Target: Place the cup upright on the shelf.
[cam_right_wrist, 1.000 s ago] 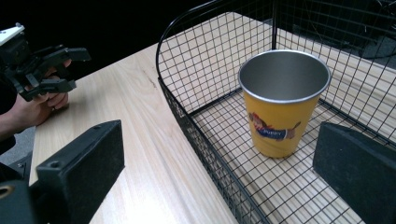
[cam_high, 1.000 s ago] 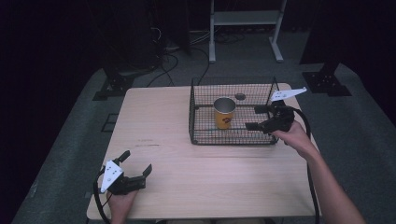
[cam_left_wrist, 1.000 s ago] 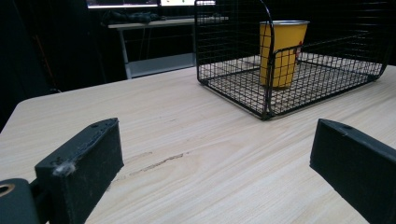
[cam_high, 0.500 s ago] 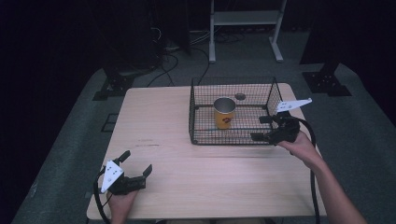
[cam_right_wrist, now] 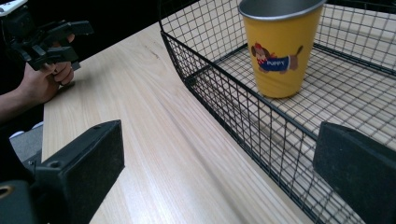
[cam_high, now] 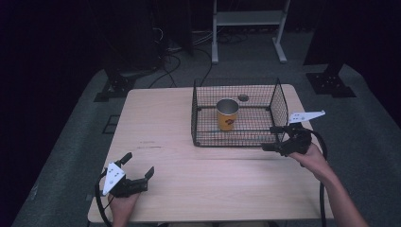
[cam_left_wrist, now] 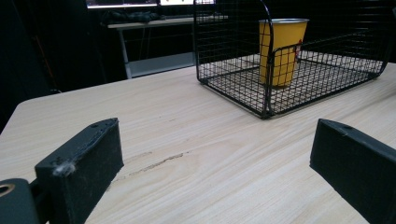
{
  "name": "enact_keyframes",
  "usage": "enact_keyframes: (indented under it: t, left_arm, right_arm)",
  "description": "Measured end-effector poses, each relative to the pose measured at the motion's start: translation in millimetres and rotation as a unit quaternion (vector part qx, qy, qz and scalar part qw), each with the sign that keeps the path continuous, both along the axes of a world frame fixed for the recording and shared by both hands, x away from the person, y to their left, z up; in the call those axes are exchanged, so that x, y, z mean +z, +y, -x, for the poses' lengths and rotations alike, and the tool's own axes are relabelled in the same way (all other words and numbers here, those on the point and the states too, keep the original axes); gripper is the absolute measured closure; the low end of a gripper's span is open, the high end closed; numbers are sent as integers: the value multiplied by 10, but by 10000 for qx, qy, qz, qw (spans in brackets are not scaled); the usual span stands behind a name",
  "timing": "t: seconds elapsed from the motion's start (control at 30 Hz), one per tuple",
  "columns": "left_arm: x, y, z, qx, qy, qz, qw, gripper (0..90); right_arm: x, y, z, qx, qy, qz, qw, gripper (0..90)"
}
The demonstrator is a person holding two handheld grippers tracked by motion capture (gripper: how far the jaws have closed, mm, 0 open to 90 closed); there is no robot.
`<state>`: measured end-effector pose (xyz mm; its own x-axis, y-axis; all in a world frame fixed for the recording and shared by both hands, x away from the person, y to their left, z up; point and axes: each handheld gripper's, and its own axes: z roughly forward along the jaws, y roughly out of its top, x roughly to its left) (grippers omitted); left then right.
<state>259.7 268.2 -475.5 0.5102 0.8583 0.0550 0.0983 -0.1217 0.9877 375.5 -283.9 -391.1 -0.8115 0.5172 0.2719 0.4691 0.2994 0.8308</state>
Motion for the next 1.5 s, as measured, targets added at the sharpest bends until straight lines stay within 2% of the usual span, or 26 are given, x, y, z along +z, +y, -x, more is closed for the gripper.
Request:
enact_keyframes:
  t: [0.47,0.77,1.5]
  left_arm:
    - [-1,0,-1,1,-13,2,10000,18]
    - [-2,-5,0,-8,-14,-19,10000,18]
    - [-3,-10,-3,-7,-6,-31,10000,18]
  right_arm:
    - [-179,-223,143,-234,124,-199,9995,15]
    - [-345,-387,223,-449,294,-309,9981,15]
    - [-563,-632,400,-770,432,-353,9955,15]
